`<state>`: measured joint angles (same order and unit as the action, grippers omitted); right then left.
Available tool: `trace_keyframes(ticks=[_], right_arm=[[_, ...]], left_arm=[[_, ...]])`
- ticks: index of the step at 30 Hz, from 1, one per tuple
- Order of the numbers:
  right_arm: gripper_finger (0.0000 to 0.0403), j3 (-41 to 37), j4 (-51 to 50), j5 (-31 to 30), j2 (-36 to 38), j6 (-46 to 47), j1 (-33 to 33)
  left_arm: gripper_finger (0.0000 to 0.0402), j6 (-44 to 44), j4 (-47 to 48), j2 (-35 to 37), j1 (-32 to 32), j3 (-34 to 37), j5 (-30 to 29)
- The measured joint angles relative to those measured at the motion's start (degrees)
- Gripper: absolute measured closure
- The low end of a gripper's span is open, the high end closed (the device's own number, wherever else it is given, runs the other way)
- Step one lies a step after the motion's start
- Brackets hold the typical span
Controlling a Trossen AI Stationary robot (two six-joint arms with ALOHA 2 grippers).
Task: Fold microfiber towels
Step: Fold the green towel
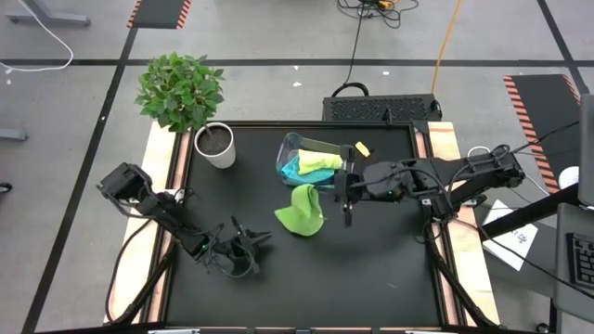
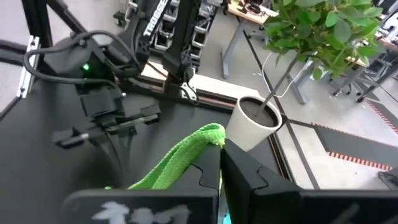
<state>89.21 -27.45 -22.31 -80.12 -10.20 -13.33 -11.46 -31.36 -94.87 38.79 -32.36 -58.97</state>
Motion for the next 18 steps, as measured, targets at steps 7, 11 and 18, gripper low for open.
trace_keyframes(ticks=[7, 11, 18], right_arm=[[0.0403, 0.0, 4.28, -0.04, 0.0, -1.03, -0.82], [0.0403, -0.01, 4.12, -0.06, -0.02, -1.09, -0.76], [0.0403, -0.02, 10.55, -0.05, -4.15, -4.95, -0.8]], left_arm=[[0.036, 14.59, -12.3, 0.02, -1.36, 0.0, -5.06], [0.036, 25.76, -23.1, 0.02, -1.39, 0.0, -4.62], [0.036, 43.41, -29.25, 0.07, -2.58, -4.0, 0.71]])
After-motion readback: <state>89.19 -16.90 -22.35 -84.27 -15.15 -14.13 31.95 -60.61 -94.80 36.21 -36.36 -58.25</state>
